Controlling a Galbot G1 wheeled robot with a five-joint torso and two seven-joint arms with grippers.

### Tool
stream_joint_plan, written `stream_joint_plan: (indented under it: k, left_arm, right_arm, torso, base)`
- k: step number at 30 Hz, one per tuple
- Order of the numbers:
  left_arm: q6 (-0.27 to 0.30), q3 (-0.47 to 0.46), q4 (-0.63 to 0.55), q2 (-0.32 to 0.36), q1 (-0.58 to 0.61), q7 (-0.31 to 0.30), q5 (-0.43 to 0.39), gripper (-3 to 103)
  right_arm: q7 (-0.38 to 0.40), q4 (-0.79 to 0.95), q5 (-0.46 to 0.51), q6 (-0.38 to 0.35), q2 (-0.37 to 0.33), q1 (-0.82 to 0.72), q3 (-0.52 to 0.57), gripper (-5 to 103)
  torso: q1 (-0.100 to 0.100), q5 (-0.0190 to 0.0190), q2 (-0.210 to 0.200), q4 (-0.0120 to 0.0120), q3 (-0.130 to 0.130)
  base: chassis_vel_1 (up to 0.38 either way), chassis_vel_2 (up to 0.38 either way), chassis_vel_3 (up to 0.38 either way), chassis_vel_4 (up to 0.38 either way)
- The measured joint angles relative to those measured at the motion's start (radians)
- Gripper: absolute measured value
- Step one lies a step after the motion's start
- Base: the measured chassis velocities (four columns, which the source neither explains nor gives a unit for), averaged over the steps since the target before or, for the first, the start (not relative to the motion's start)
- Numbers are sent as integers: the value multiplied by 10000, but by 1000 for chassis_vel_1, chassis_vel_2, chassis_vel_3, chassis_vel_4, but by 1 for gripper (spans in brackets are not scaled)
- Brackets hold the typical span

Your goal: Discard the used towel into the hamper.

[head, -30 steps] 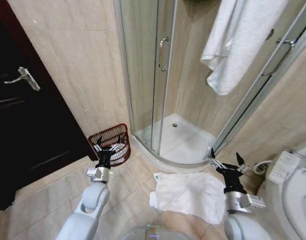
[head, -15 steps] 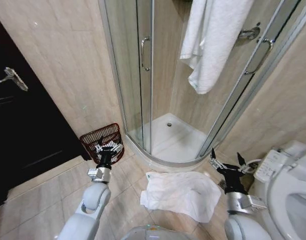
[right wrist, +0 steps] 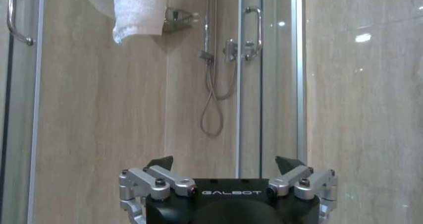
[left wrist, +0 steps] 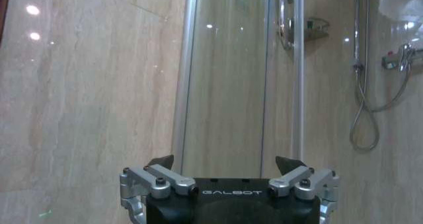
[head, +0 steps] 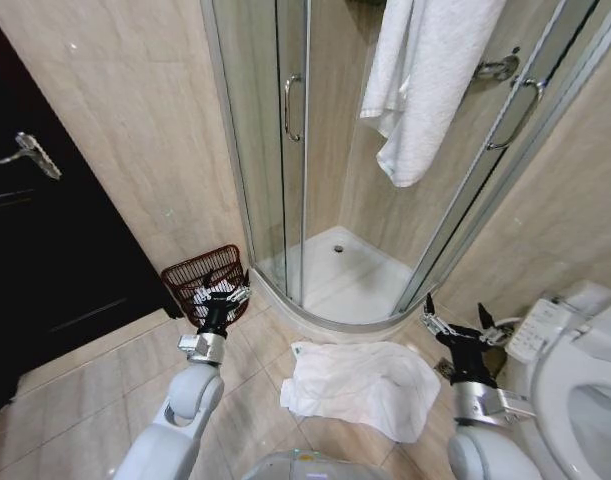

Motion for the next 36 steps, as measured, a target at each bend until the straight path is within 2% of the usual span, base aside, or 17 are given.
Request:
stream_joint_plan:
  k: [4, 7, 8, 9, 11, 12, 15, 19, 28, 36]
  left_arm:
    - [322, -17, -294, 1, 115, -98, -42, 100]
    - [1309, -30, -778, -63, 167, -889, 109, 100]
    - [1309, -30, -778, -63, 167, -889, 109, 100]
    - [1645, -94, -898, -157, 98, -1129, 245, 100]
    - [1878, -260, -951, -310, 0, -1261, 529, 100]
    - [1878, -260, -951, -310, 0, -1261, 529, 100]
    - [1829, -681, -969, -760, 94, -1189, 1215, 100]
    - [1730, -897, -1167, -1037, 558, -1098, 1359, 100]
    - [1313, -1213, -1258, -1269, 863, -823, 1345, 100]
    - [888, -1569, -1304, -1033, 1043, -359, 981, 100]
  right_arm:
    - [-25, 206, -14, -150, 0, -37, 10, 100]
    - [-178, 305, -52, -305, 0, -62, 52, 100]
    - [-178, 305, -52, -305, 0, -62, 52, 100]
    - [-245, 322, -67, -367, 0, -40, 76, 100]
    - [-408, 347, -80, -459, 0, 10, 108, 100]
    - [-408, 347, -80, -459, 0, 10, 108, 100]
    - [-844, 360, -101, -538, 0, 90, 2, 100]
    - [-1224, 360, -202, -465, -55, 73, -212, 100]
    - [-1123, 412, -259, -425, -100, 182, -529, 100]
    - [-799, 611, -97, -482, -187, 209, -449, 100]
  torso:
    - [77, 0, 164, 0, 84]
    - [140, 0, 344, 1, 199]
    - [140, 0, 344, 1, 199]
    - [166, 1, 411, 0, 240]
    - [204, 1, 502, 0, 293]
    - [204, 1, 502, 0, 293]
    - [298, 0, 711, 0, 417]
    - [374, 1, 906, 1, 530]
    - [553, 0, 1277, 0, 721]
    - [722, -1, 1680, 0, 952]
  base:
    - [0, 0, 0, 0]
    - [0, 0, 0, 0]
    - [0, 0, 0, 0]
    - [0, 0, 0, 0]
    - [0, 0, 0, 0]
    - [0, 0, 0, 0]
    - [0, 0, 0, 0]
    - [0, 0, 0, 0]
    - [0, 0, 0, 0]
    - [0, 0, 0, 0]
